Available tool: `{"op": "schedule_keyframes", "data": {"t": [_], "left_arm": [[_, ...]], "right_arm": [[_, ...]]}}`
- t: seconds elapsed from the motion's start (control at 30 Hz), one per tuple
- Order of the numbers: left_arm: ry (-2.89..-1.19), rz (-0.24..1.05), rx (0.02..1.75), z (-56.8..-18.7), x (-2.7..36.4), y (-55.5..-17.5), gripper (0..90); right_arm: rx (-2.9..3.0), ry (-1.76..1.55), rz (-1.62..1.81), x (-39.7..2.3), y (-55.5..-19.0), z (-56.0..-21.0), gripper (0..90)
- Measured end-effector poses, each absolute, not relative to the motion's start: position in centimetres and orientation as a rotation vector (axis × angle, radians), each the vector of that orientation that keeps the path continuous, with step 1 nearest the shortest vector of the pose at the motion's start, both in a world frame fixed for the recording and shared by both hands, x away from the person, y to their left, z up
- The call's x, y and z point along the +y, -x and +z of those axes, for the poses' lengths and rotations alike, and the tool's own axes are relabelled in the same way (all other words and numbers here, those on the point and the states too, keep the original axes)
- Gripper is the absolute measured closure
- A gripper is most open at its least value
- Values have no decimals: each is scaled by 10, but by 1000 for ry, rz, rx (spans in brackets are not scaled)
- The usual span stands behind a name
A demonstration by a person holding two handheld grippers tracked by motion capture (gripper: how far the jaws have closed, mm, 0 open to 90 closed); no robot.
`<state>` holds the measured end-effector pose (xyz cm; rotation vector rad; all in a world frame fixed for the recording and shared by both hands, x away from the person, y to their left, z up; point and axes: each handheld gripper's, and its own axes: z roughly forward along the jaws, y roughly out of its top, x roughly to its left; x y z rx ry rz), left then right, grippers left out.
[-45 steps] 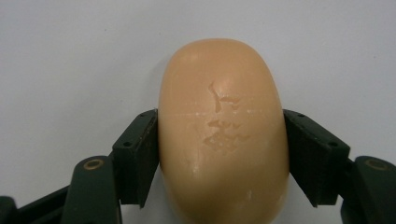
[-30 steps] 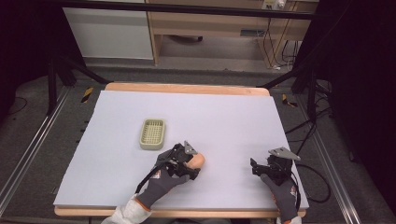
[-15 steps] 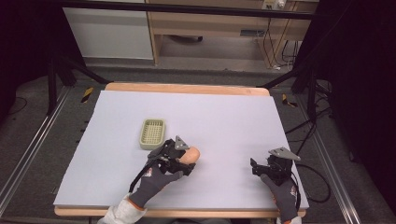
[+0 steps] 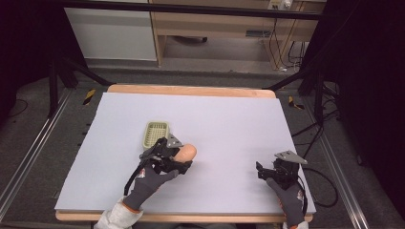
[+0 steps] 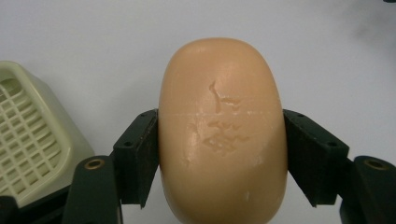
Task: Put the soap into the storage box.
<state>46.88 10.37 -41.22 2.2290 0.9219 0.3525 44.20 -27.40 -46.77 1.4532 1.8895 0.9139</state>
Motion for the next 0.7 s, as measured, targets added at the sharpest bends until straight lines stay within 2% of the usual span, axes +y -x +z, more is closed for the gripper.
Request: {"op": "schedule_keyframes", "data": {"t": [0.7], "left_arm": [[-2148, 416, 982, -396, 129, -474, 318]], "right_arm": [[1889, -1453, 915, -274, -442, -467, 68]]}}
